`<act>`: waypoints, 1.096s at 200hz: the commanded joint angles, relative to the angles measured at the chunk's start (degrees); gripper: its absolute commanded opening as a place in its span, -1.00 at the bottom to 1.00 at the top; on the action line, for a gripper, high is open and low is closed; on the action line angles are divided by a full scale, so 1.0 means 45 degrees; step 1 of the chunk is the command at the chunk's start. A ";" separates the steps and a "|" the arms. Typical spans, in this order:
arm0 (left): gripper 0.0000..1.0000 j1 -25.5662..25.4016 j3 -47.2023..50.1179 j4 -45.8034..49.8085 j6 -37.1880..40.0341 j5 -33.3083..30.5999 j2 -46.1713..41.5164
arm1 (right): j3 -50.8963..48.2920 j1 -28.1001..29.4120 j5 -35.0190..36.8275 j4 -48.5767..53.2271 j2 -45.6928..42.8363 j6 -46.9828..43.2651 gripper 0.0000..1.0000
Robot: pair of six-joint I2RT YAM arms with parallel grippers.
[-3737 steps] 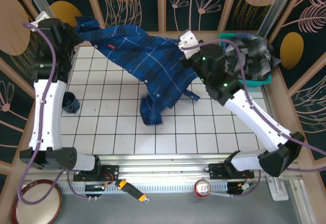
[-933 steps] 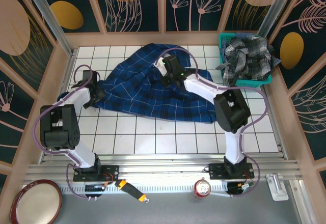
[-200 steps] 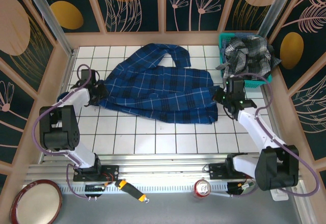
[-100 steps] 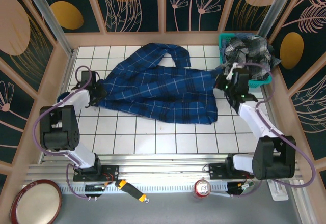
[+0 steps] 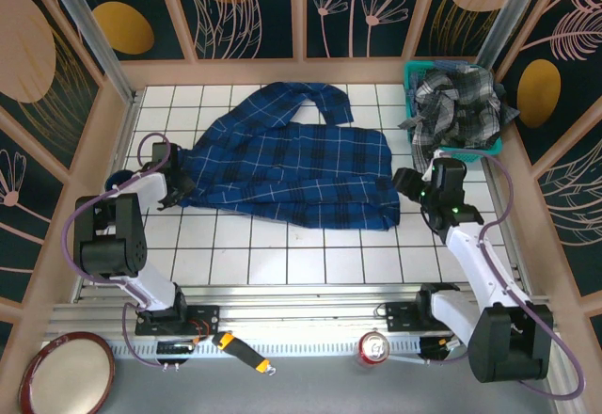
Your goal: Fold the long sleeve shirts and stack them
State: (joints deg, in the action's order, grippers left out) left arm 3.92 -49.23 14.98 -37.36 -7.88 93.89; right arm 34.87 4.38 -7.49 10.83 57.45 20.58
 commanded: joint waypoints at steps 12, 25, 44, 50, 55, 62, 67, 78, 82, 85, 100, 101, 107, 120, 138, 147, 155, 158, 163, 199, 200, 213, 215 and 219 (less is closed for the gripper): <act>-0.49 0.0144 0.0130 0.0095 -0.0020 -0.0463 -0.0218 | 0.1618 0.1827 0.0572 0.0139 0.2611 0.0462 0.35; -0.49 0.0143 0.0081 0.0184 0.0028 -0.0449 -0.0238 | 0.2946 0.2368 0.1154 0.0655 0.4425 0.0226 0.35; -0.53 0.0144 0.0101 0.0169 0.0025 -0.0479 -0.0329 | 0.4902 0.2596 0.1764 0.1398 0.6983 -0.0125 0.35; -0.54 0.0138 0.0101 0.0150 0.0024 -0.0429 -0.0336 | 0.5385 0.2676 0.2087 0.1604 0.7761 -0.0252 0.34; -0.55 0.0144 0.0102 0.0123 0.0026 -0.0390 -0.0335 | 0.5787 0.2713 0.2290 0.1813 0.8349 -0.0358 0.34; -0.55 0.0144 0.0091 0.0109 0.0038 -0.0337 -0.0336 | 0.6363 0.2721 0.2280 0.2162 0.9100 -0.0477 0.33; -0.56 0.0144 0.0082 0.0108 0.0041 -0.0309 -0.0327 | 0.6717 0.2757 0.2293 0.2425 0.9585 -0.0505 0.32; -0.57 0.0144 0.0047 0.0119 0.0048 -0.0281 -0.0331 | 0.7298 0.2968 0.2318 0.2796 1.0390 -0.0679 0.31; -0.57 0.0144 0.0042 0.0110 0.0059 -0.0280 -0.0337 | 0.7445 0.3041 0.2333 0.2878 1.0588 -0.0729 0.31; -0.57 0.0139 0.0042 0.0108 0.0063 -0.0280 -0.0334 | 0.7560 0.3117 0.2365 0.2929 1.0707 -0.0733 0.31; -0.57 0.0144 0.0014 0.0118 0.0059 -0.0279 -0.0347 | 0.8100 0.3360 0.2449 0.3344 1.1227 -0.0834 0.28; -0.57 0.0144 0.0009 0.0123 0.0050 -0.0280 -0.0342 | 0.8134 0.3381 0.2457 0.3359 1.1261 -0.0838 0.28; -0.58 0.0143 0.0003 0.0118 0.0056 -0.0256 -0.0336 | 0.8239 0.3448 0.2536 0.3510 1.1400 -0.0807 0.27; -0.58 0.0133 0.0023 0.0107 0.0060 -0.0221 -0.0356 | 0.8419 0.3567 0.2676 0.3753 1.1594 -0.0764 0.15; -0.58 0.0141 0.0004 0.0127 0.0082 -0.0259 -0.0392 | 0.8443 0.3580 0.2718 0.3901 1.1624 -0.0758 -0.15; -0.58 0.0144 -0.0016 0.0157 0.0100 -0.0279 -0.0395 | 0.8389 0.3585 0.2737 0.3851 1.1534 -0.0786 -0.35; -0.58 0.0144 -0.0036 0.0167 0.0106 -0.0270 -0.0420 | 0.8364 0.3575 0.2737 0.3803 1.1466 -0.0815 -0.55; -0.58 0.0149 -0.0036 0.0167 0.0118 -0.0279 -0.0415 | 0.8364 0.3560 0.2735 0.3794 1.1432 -0.0837 -0.62; -0.58 0.0137 -0.0041 0.0167 0.0117 -0.0280 -0.0414 | 0.8400 0.3522 0.2719 0.3800 1.1421 -0.0861 -0.73; -0.59 0.0160 -0.0021 0.0188 0.0123 -0.0300 -0.0472 | 0.8566 0.3489 0.2582 0.3863 1.1130 -0.0810 -1.00; -0.59 0.0152 -0.0019 0.0187 0.0122 -0.0300 -0.0482 | 0.8572 0.3484 0.2572 0.3853 1.1125 -0.0797 -1.00; -0.59 0.0164 0.0022 0.0168 0.0116 -0.0282 -0.0527 | 0.8673 0.3582 0.2326 0.3841 1.1061 -0.0482 -0.59; -0.59 0.0154 0.0023 0.0167 0.0109 -0.0295 -0.0530 | 0.8705 0.3617 0.2298 0.3843 1.1061 -0.0425 -0.52; -0.59 0.0163 0.0023 0.0167 0.0112 -0.0281 -0.0532 | 0.8733 0.3699 0.2254 0.3825 1.1071 -0.0293 -0.39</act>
State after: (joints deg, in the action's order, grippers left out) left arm 4.10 -49.23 15.09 -37.32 -8.43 92.95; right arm 72.05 20.36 3.36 26.52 109.65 17.08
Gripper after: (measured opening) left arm 0.205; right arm 0.142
